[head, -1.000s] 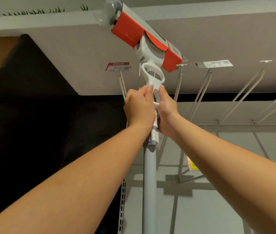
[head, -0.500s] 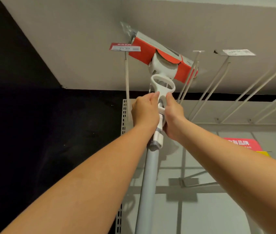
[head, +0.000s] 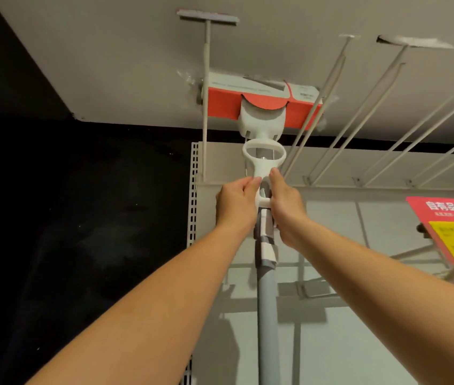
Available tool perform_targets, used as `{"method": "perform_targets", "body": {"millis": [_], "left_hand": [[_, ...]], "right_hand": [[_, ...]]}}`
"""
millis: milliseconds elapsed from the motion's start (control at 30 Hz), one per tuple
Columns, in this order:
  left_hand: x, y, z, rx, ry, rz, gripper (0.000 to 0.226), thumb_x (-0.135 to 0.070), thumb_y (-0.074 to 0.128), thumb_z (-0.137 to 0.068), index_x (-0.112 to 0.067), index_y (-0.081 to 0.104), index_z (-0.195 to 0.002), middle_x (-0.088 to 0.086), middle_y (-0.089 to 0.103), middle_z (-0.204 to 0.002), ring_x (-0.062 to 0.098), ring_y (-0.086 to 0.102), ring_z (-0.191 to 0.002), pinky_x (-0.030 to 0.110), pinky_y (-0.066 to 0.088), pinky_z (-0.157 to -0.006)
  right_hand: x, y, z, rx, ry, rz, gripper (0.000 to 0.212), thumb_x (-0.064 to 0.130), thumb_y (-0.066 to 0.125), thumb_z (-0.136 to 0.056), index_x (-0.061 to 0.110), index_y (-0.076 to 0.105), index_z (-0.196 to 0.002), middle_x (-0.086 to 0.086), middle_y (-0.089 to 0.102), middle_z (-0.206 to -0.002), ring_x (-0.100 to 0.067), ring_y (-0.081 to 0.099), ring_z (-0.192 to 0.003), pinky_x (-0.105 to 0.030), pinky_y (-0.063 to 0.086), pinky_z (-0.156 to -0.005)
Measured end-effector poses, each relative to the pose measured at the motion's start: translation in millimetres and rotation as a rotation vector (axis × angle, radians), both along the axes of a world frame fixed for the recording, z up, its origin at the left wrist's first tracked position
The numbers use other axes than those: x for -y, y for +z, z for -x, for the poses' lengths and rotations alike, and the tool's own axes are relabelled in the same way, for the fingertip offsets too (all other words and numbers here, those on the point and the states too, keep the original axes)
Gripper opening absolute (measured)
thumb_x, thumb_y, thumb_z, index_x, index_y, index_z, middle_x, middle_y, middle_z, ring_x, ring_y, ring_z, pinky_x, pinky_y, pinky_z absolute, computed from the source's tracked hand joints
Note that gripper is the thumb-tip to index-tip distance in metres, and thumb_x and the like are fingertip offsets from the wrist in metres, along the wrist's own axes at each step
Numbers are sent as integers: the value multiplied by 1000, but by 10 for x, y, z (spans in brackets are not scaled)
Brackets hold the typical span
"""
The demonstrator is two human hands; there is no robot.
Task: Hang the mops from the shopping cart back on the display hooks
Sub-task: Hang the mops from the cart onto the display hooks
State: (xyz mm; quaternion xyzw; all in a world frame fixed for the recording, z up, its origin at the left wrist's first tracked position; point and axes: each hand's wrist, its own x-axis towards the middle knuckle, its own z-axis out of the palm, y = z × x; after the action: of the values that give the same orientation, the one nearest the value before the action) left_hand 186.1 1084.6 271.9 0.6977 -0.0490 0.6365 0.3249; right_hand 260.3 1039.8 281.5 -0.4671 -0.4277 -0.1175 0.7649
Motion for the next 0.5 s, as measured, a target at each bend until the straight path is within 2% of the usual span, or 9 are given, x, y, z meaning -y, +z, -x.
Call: {"method": "perform_targets", "body": {"millis": [133,233,300,367,433,500], "left_hand": [[-172,-54,-211,-29,46,52,25,-25,50,-99,-15,71,-108,4,69,-92,21,63,-87,26,46,-72],[-348,-123,-386,-47,51,87,23,-25,51,-99,-17,71,-107,3,70,-91,22,65,-91,30,49,-80],[-470,-166,-513,-45,61,95,20,-25,51,-99,-23,70,-94,7,71,-94,22,65,-90,37,50,-86],[-575,-191,-621,-37,68,107,23,-23,50,-99,-28,63,-80,9,69,-94,21,60,-85,37,50,-85],[-695,-214,-724,-60,75,115,21,-23,50,-99,-24,67,-86,7,66,-91,19,57,-84,33,48,-82],[-829,-241,-815,-88,90,119,20,-23,50,-99,-21,68,-94,6,65,-91,19,54,-84,31,45,-82]], "right_hand": [[-179,-47,-251,45,-42,27,48,55,35,-96,19,61,-78,-9,64,-85,-18,54,-66,-30,39,-58],[-361,-113,-441,62,-33,61,50,55,36,-96,17,62,-77,-12,66,-87,-22,56,-71,-33,41,-64],[-504,-164,-571,56,-18,78,51,54,35,-97,16,61,-76,-12,65,-85,-23,58,-73,-33,42,-65],[-652,-196,-690,36,2,69,51,54,34,-97,16,62,-77,-10,64,-81,-21,57,-68,-31,40,-61],[-793,-226,-794,26,-1,82,52,54,34,-98,16,62,-78,-11,64,-81,-22,57,-68,-33,42,-61],[-935,-264,-900,41,-30,111,51,55,32,-98,18,63,-79,-13,67,-87,-27,62,-78,-39,49,-72]]}}
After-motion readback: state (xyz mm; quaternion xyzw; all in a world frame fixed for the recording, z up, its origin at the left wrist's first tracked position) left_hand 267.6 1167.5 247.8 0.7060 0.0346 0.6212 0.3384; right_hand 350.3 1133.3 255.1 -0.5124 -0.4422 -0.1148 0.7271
